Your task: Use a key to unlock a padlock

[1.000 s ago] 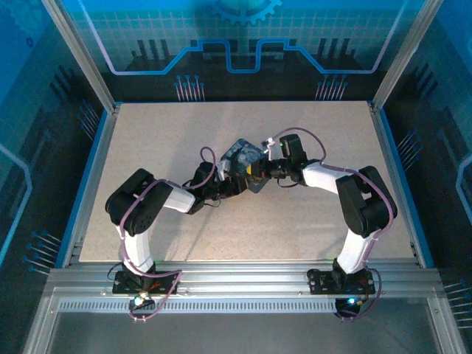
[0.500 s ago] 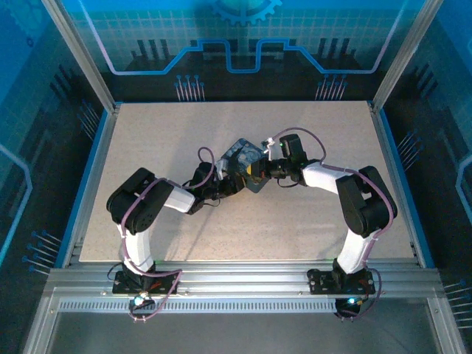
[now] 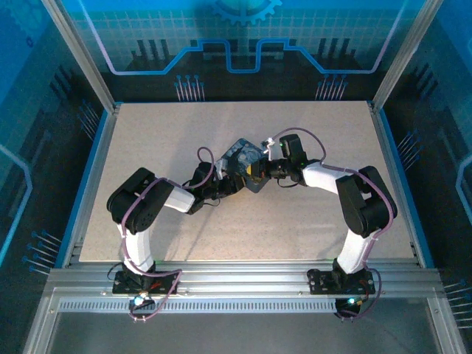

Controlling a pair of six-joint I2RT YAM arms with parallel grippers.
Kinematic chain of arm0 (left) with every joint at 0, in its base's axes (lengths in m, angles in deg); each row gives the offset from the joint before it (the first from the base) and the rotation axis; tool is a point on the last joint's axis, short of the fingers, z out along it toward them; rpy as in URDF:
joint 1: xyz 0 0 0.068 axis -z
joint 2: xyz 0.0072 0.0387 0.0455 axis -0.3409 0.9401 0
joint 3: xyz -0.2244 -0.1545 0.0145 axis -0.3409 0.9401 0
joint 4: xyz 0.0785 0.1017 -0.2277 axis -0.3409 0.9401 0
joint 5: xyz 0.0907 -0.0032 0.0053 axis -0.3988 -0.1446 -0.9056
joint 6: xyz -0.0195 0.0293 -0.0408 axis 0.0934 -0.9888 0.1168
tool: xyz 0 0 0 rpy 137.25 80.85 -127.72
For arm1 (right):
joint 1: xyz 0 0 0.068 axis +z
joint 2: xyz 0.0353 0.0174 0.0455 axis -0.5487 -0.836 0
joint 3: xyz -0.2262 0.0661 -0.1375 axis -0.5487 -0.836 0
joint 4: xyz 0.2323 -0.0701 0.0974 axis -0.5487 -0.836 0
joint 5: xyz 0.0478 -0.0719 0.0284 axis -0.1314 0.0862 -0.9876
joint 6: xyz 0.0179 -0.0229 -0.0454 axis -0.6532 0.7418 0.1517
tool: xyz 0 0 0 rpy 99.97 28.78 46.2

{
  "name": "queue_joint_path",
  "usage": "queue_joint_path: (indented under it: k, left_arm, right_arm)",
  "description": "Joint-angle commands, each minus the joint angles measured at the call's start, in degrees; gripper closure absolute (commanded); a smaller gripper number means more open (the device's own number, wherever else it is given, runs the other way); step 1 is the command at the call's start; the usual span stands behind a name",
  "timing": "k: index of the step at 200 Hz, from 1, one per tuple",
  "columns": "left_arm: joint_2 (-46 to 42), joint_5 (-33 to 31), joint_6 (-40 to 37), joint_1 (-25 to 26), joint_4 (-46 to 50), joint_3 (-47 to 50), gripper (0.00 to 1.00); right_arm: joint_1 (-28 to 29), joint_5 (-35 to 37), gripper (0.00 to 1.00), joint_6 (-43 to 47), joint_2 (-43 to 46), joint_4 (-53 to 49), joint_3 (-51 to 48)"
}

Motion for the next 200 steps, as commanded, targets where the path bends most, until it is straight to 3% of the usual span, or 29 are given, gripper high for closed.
queue_joint_path:
  k: [1,122,165,200]
  left_arm:
    - [1.54,-1.04,0.97,-0.52,-2.6,-1.19,0.63]
    - [3.31,-0.96,2.19,-0.45,-4.54,-2.27,0.68]
    - [3.49,-0.29,2.24,-0.48,-5.1,-2.3,0.77]
    - [2.58,0.25,2.11,-0.46,-5.27,-1.75,0.79]
  right_arm:
    - [0.63,-0.6,0.97,-1.0,0.27,-2.56,-1.26]
    - [2.42,-0.12,0.97,-3.41,0.04,-1.82,-1.65]
    - [2.42,-0.02,0.97,-3.07,0.39,-1.81,-1.62]
    - [2.23,0.32,0.97,-1.76,1.56,-1.94,-0.43]
